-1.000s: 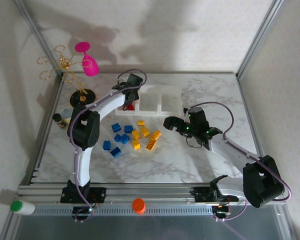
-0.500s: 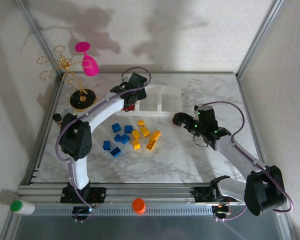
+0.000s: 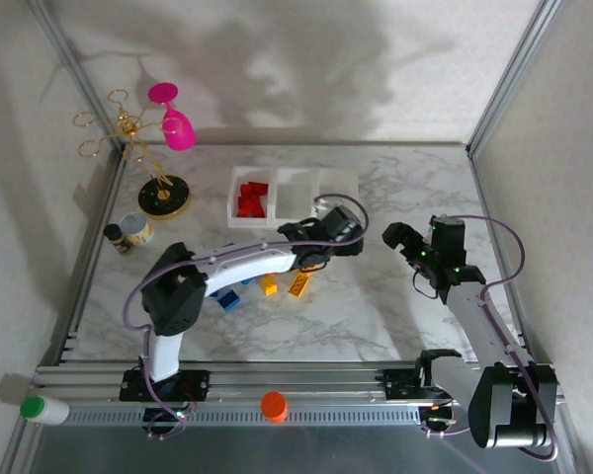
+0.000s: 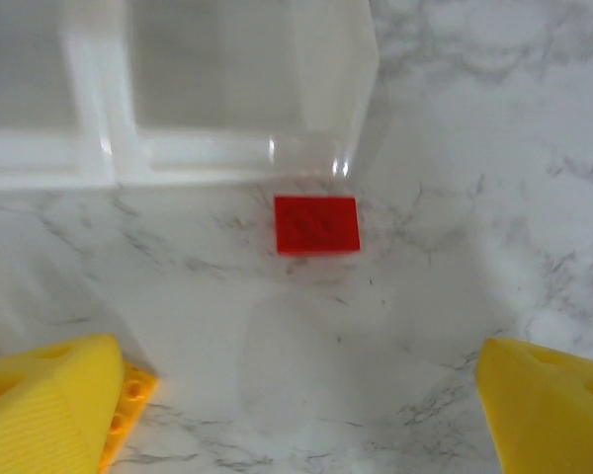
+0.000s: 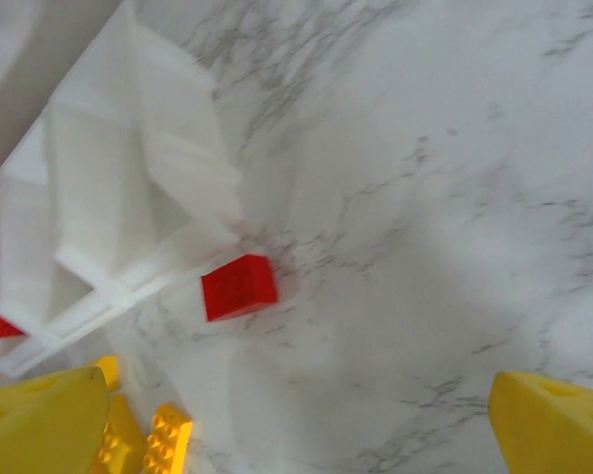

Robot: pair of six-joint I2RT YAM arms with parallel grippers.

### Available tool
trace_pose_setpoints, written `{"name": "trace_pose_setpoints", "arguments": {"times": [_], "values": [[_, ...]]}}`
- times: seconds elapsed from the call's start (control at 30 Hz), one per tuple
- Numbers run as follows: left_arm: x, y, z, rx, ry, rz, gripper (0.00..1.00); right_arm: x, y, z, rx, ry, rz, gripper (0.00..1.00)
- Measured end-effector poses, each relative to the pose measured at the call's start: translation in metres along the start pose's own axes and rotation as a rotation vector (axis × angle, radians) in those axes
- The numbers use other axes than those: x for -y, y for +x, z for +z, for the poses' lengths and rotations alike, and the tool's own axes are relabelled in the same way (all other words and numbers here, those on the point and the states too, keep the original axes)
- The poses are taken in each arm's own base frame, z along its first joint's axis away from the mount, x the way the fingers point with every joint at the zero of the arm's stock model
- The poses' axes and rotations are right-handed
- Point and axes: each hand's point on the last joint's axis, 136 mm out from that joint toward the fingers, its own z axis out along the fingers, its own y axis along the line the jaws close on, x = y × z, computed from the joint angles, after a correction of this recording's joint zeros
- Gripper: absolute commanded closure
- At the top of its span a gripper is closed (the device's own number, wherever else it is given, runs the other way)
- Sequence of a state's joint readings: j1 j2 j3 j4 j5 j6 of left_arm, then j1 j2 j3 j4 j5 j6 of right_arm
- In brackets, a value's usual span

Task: Sort the legos into containers by color
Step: Pick up the lego from the center of the table.

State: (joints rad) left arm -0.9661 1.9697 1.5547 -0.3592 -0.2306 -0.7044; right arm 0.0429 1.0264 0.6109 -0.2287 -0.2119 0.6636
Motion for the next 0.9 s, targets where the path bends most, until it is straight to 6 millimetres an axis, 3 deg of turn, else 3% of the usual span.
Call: {"name": "trace_pose_setpoints", "arguments": {"times": [0.17, 0.4, 0.7, 0.9], "values": [[0.009, 0.032, 0.048, -0.051, -0.042, 0.039, 0.06, 0.017, -0.003, 0.000, 0.002, 0.019, 0.039, 0.01], [0.013, 0.036, 0.094, -0.026, -0.104, 0.045, 0.11, 0.021, -0.004, -0.001, -0.003, 0.009, 0.048, 0.01], [0.011, 0.028, 0.123, 0.017, -0.160, 0.020, 0.31, 0.023, -0.004, 0.001, -0.017, 0.001, 0.053, 0.01], [0.004, 0.027, 0.129, 0.028, -0.190, 0.022, 0.46, 0.022, -0.003, 0.001, -0.025, -0.006, 0.046, 0.01]]}}
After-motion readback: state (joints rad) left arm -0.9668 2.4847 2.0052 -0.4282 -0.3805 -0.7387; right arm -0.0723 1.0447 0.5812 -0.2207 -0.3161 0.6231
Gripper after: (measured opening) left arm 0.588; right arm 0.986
